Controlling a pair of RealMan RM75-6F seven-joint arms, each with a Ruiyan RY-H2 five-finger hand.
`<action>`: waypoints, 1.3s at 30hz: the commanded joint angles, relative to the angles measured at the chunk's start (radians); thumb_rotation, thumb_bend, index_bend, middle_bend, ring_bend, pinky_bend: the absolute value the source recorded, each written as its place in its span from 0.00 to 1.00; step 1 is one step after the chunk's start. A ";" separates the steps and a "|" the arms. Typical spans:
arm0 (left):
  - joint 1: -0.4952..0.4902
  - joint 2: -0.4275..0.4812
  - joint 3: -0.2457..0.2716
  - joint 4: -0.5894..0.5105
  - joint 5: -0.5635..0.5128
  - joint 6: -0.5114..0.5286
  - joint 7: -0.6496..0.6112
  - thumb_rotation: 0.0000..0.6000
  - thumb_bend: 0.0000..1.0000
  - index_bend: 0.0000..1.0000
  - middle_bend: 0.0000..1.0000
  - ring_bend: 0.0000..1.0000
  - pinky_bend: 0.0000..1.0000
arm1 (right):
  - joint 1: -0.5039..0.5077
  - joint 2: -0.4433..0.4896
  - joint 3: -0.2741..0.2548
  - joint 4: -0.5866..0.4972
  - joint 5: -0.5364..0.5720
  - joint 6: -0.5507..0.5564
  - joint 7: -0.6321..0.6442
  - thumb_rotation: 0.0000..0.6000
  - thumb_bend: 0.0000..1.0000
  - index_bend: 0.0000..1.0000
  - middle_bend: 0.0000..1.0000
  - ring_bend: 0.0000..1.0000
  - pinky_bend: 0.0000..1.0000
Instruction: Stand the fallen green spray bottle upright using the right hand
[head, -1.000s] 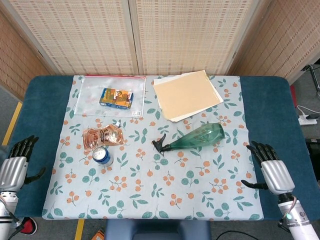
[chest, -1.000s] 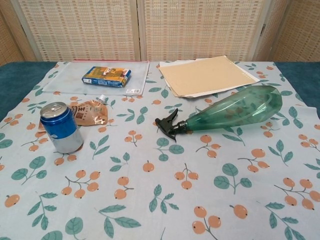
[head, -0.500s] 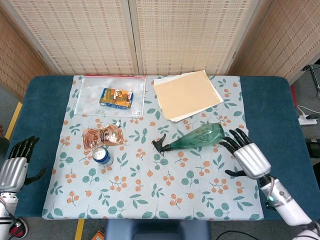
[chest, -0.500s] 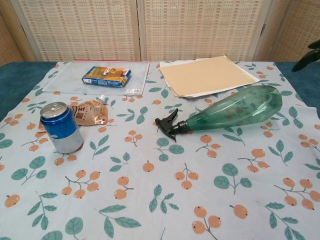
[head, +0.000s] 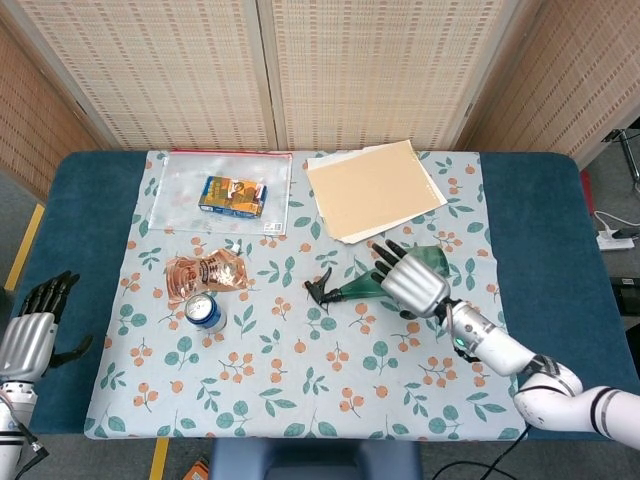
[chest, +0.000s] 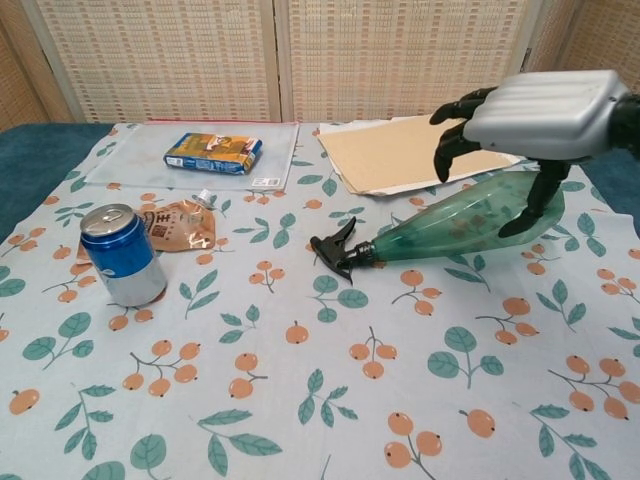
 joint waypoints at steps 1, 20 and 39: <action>-0.004 0.000 -0.002 0.002 -0.005 -0.008 -0.004 1.00 0.25 0.00 0.00 0.00 0.02 | 0.037 -0.073 0.008 0.059 0.071 -0.029 -0.048 1.00 0.00 0.31 0.27 0.05 0.13; -0.013 0.005 -0.002 0.000 -0.016 -0.030 -0.025 1.00 0.25 0.00 0.00 0.00 0.02 | 0.135 -0.316 -0.021 0.329 0.177 -0.032 -0.036 1.00 0.00 0.31 0.27 0.05 0.07; -0.009 0.013 0.003 -0.004 0.000 -0.025 -0.066 1.00 0.25 0.00 0.00 0.00 0.02 | 0.169 -0.419 -0.068 0.454 0.226 -0.011 -0.084 1.00 0.00 0.37 0.29 0.04 0.06</action>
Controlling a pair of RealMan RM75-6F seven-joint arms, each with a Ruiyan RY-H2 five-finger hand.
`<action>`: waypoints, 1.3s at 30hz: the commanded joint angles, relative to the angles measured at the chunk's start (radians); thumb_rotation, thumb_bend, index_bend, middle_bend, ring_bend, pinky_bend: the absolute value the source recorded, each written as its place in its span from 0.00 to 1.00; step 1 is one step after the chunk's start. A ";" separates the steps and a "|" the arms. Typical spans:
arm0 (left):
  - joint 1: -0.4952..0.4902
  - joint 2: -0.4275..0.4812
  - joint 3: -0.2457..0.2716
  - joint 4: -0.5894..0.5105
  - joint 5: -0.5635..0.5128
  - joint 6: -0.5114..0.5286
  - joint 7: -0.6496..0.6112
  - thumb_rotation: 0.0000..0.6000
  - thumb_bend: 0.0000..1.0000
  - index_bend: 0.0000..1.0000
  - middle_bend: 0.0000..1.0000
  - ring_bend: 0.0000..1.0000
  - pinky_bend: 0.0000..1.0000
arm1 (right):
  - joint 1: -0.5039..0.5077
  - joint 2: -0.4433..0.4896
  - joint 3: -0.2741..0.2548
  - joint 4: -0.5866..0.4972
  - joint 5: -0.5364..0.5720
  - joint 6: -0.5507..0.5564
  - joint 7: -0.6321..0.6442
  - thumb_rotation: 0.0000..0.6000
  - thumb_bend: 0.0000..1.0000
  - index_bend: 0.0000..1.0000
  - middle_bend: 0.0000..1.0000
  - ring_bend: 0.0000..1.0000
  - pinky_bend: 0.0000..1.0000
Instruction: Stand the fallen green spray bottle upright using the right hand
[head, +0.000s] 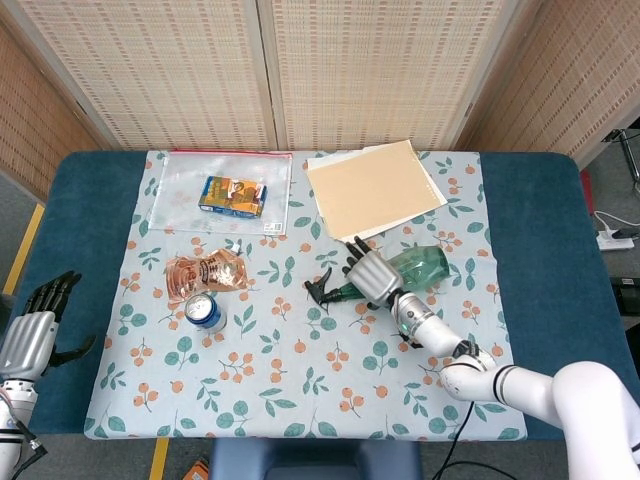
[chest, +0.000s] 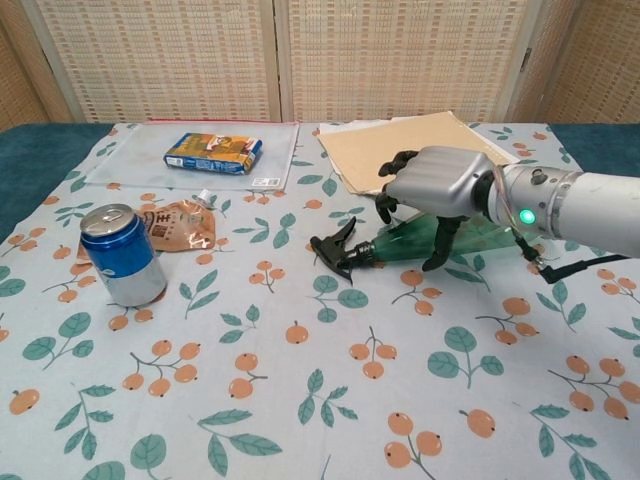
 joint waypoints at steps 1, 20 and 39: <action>0.000 0.000 0.000 0.000 0.001 0.000 -0.002 1.00 0.25 0.00 0.00 0.00 0.02 | 0.002 -0.014 -0.009 0.017 -0.008 0.013 -0.001 1.00 0.00 0.38 0.30 0.05 0.06; -0.003 0.000 0.001 0.007 0.001 -0.005 -0.014 1.00 0.25 0.00 0.00 0.00 0.03 | -0.008 -0.081 -0.041 0.134 -0.157 0.159 0.159 1.00 0.00 0.68 0.51 0.23 0.18; -0.004 -0.003 0.000 0.000 -0.013 -0.012 -0.002 1.00 0.25 0.00 0.00 0.00 0.03 | -0.201 -0.205 0.220 -0.019 -0.122 0.749 0.935 1.00 0.00 0.69 0.52 0.26 0.20</action>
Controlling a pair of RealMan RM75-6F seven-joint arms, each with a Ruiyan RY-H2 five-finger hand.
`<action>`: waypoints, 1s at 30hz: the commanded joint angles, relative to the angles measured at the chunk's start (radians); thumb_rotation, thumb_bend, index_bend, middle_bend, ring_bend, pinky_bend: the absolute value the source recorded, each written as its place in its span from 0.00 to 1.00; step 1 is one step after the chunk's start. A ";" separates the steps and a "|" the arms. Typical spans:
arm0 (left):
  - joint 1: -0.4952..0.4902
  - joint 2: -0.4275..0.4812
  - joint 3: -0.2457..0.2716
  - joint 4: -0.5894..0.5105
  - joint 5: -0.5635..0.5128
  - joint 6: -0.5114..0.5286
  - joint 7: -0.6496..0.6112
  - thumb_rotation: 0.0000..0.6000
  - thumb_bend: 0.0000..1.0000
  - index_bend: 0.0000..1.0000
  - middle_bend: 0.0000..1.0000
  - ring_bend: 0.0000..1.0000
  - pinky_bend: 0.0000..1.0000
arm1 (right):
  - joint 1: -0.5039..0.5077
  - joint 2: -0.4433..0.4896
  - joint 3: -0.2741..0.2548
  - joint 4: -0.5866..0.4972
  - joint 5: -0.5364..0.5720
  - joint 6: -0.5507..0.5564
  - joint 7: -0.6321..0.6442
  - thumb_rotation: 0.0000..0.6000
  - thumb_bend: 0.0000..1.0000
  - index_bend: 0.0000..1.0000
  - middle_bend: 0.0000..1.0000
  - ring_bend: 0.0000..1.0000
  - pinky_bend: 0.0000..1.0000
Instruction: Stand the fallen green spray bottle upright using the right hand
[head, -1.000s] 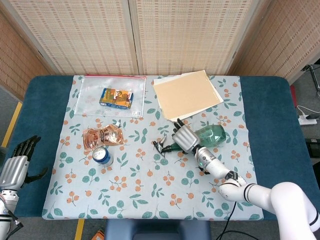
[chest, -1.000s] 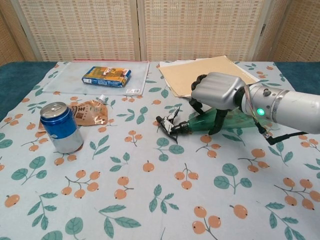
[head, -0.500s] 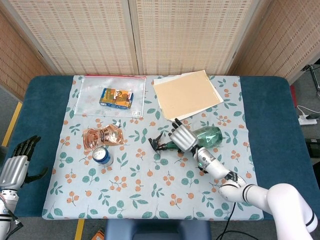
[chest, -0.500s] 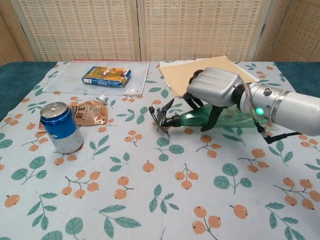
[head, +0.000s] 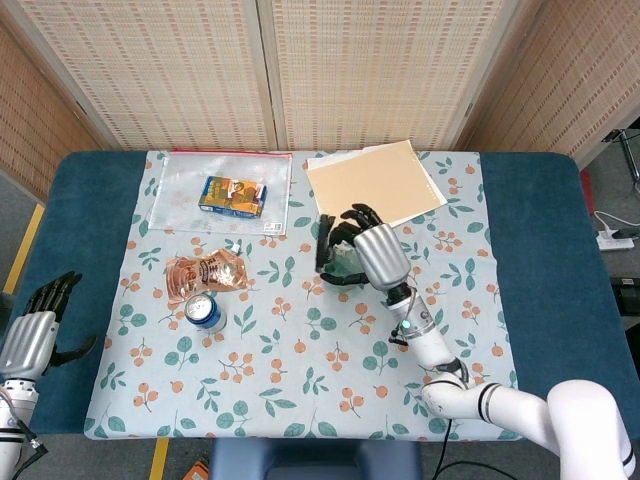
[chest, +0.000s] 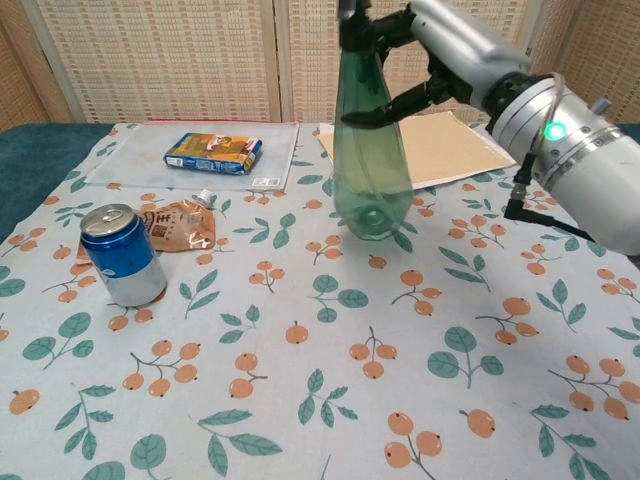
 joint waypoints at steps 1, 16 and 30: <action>0.000 0.000 0.001 0.000 -0.001 -0.002 0.002 1.00 0.25 0.00 0.00 0.00 0.03 | -0.096 -0.092 0.058 0.041 0.025 0.158 0.245 1.00 0.00 0.69 0.52 0.26 0.20; -0.001 0.001 -0.001 -0.008 -0.012 -0.009 0.000 1.00 0.25 0.00 0.00 0.00 0.03 | -0.126 -0.172 0.059 0.202 0.019 0.189 0.343 1.00 0.00 0.70 0.52 0.27 0.21; -0.001 0.004 -0.001 -0.004 -0.006 -0.010 -0.019 1.00 0.25 0.00 0.00 0.00 0.04 | -0.131 -0.211 0.033 0.274 0.013 0.149 0.328 1.00 0.02 0.70 0.52 0.28 0.21</action>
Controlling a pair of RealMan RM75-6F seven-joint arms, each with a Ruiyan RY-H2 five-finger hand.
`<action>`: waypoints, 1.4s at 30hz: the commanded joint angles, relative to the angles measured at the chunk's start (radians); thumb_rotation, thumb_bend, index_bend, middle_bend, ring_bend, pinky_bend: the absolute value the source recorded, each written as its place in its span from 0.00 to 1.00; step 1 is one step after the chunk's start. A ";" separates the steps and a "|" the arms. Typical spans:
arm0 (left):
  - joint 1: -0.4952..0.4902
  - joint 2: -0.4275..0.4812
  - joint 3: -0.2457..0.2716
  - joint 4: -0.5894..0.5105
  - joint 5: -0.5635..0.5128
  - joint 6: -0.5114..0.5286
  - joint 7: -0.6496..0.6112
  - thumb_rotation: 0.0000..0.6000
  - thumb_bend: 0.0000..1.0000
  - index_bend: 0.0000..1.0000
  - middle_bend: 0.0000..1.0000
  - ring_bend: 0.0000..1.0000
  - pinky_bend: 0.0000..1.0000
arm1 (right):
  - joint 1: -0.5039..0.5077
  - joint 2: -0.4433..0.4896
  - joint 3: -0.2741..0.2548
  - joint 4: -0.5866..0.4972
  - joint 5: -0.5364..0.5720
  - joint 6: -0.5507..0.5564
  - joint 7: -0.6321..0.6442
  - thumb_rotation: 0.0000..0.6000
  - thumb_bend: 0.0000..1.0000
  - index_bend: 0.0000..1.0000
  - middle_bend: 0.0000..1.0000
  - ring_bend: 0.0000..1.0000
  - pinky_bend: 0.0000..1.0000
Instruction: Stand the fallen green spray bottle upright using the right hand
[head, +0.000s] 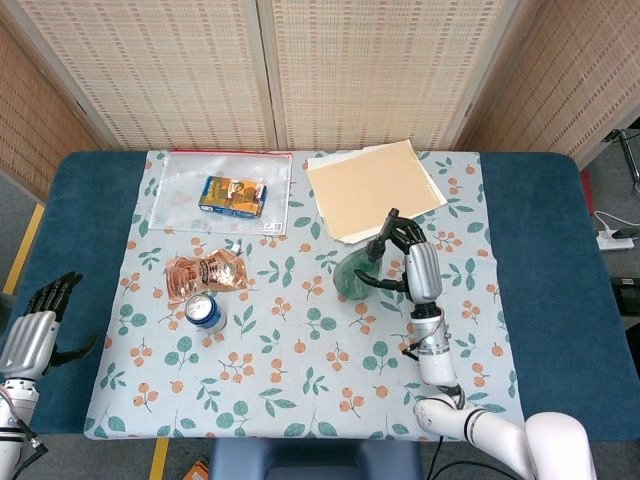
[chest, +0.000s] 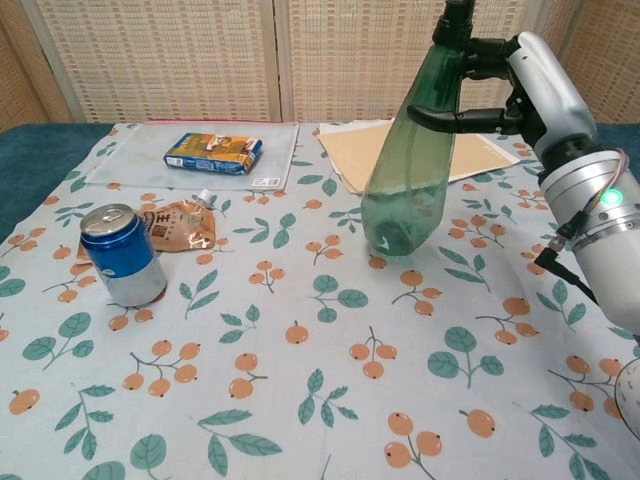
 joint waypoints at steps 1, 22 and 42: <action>0.000 0.000 0.001 0.001 0.001 0.000 -0.001 1.00 0.25 0.00 0.00 0.00 0.04 | -0.002 -0.009 -0.003 0.014 -0.002 -0.002 0.004 1.00 0.02 0.70 0.52 0.28 0.21; 0.000 -0.001 0.000 0.000 -0.002 0.000 0.000 1.00 0.25 0.00 0.00 0.00 0.04 | -0.011 -0.010 -0.030 0.054 -0.033 -0.011 0.007 1.00 0.04 0.69 0.52 0.28 0.21; -0.002 0.002 -0.001 -0.005 -0.009 -0.008 -0.003 1.00 0.25 0.00 0.00 0.00 0.04 | -0.024 -0.008 -0.039 0.062 -0.022 -0.055 -0.003 1.00 0.00 0.45 0.51 0.23 0.21</action>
